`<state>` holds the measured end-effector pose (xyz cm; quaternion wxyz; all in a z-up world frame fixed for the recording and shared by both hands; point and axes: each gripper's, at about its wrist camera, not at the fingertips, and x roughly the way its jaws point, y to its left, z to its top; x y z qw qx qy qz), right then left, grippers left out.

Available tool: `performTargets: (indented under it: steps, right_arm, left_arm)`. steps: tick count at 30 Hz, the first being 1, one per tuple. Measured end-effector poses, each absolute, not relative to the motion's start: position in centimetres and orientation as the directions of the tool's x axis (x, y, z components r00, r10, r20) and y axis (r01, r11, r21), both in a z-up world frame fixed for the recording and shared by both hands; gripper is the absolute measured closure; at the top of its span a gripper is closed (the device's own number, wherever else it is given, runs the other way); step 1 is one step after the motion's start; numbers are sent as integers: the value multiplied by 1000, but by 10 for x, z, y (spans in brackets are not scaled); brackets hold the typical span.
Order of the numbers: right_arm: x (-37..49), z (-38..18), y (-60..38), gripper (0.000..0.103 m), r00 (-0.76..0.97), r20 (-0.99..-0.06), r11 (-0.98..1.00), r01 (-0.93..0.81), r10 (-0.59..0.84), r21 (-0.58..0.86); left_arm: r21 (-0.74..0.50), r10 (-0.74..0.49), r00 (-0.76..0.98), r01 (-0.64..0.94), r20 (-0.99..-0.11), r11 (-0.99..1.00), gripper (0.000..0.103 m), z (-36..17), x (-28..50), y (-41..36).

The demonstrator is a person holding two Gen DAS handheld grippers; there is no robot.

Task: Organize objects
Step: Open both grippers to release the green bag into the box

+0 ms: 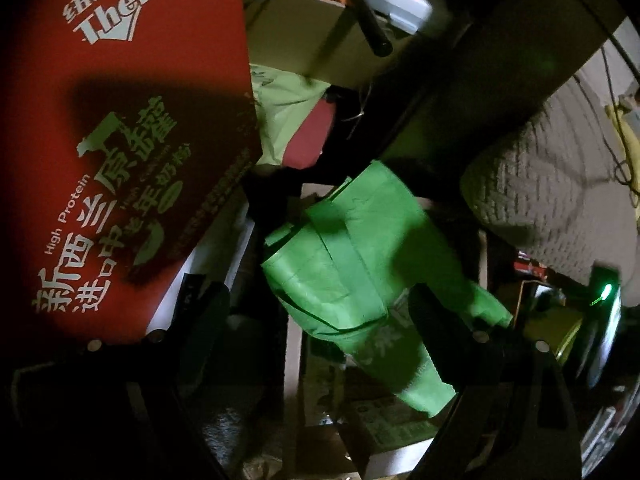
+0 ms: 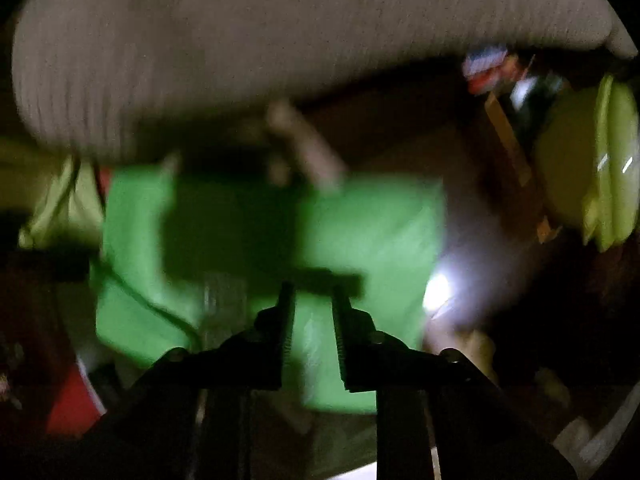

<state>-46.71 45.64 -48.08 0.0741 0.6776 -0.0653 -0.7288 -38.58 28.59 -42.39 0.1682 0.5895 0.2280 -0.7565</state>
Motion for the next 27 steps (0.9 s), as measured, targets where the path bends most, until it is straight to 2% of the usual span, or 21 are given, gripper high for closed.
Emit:
performTargets:
  steps: [4,5,7,14,19,27]
  right_arm:
    - [-499,-490,455,79,-63,-993,-988,119,-105,97]
    - [-503,-493,453,73,-67,-993,-986,142,-96,85]
    - [-504,-501,451,69,-61,-995,-980,186,-77,64]
    - [-490,-510,452,72,24,-992,-977,172,-124,126]
    - [-483,-515,444,71,65,-992,-974,192,-106,117]
    - [-458,-519,425,69,60,-998,-958,286,11,7]
  left_arm:
    - [-149,15,-248,529,-969,-835,13,-424,-387,285]
    - [-154,20,-248,531,-969,-833,13,-425,-387,284]
    - [-193,57,-261,532,-964,-825,13,-424,-387,286]
    - [-192,52,-287,486,-957,-852,13,-417,-392,297]
    - [-189,49,-286,487,-957,-853,13,-417,-392,298]
    - [-182,44,-285,481,-958,-857,13,-417,-395,302]
